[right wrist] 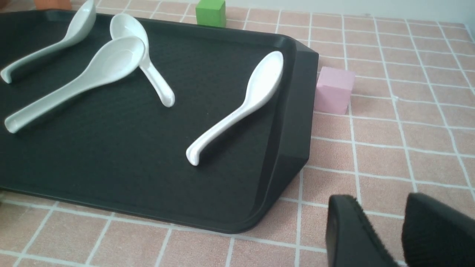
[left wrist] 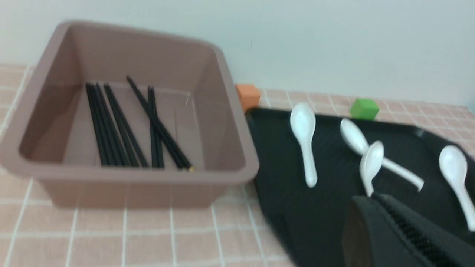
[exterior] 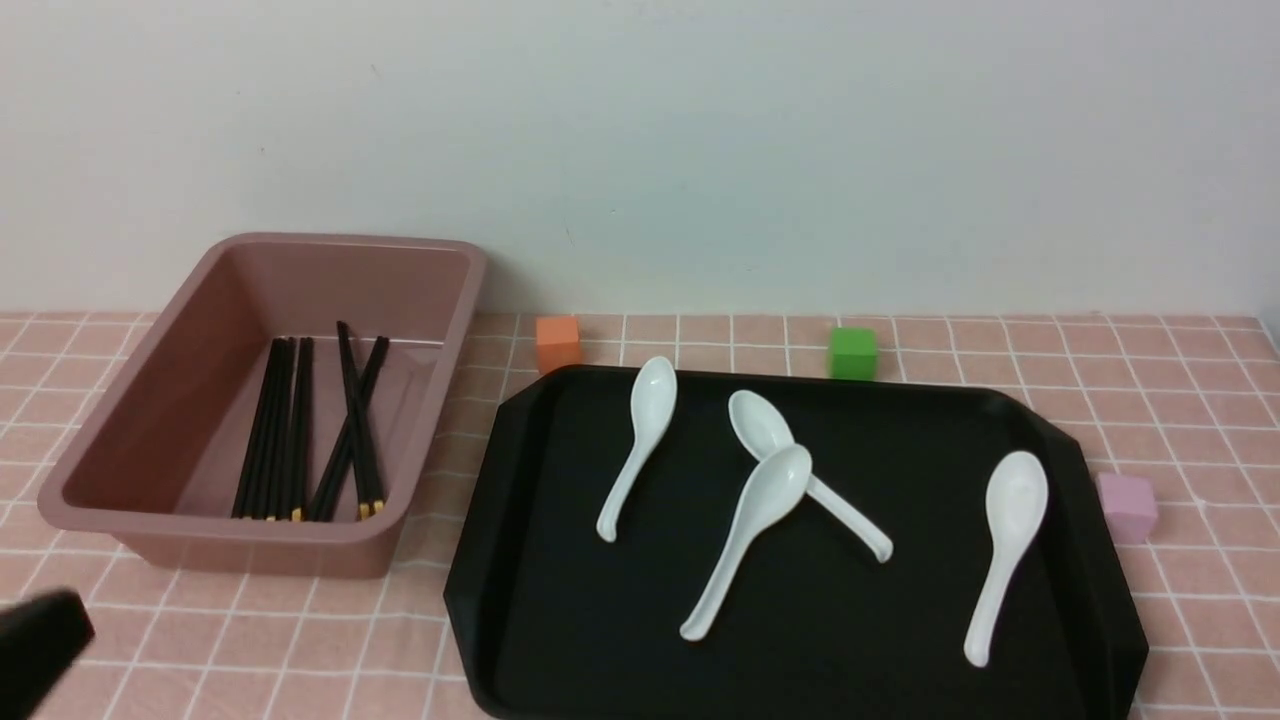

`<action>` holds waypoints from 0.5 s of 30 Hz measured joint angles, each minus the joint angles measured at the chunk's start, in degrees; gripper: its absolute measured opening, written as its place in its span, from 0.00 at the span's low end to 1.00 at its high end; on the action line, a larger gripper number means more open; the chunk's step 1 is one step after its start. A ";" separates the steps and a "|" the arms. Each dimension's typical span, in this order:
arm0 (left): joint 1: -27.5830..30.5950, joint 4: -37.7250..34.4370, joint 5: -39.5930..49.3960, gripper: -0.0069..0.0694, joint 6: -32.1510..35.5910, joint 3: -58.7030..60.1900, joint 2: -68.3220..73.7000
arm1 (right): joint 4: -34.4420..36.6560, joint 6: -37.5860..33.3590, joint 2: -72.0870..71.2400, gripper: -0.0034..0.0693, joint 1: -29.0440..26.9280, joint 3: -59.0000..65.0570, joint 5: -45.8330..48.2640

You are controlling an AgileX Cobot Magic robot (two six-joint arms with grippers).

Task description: On pink tablecloth take chopsticks from black tray and put them in box.

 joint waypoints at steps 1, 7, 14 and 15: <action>0.00 -0.07 -0.05 0.07 0.00 1.66 -0.52 | 0.00 0.00 0.00 0.38 0.00 0.00 0.00; 0.00 0.27 -0.11 0.07 0.00 9.50 -1.11 | 0.00 0.00 0.00 0.38 0.00 0.00 0.00; 0.15 1.38 -2.45 0.07 0.28 11.69 -1.21 | 0.00 0.00 0.00 0.38 0.00 0.00 0.00; 0.15 1.38 -2.76 0.07 0.43 11.69 -1.17 | 0.00 0.00 0.00 0.38 0.00 0.00 0.00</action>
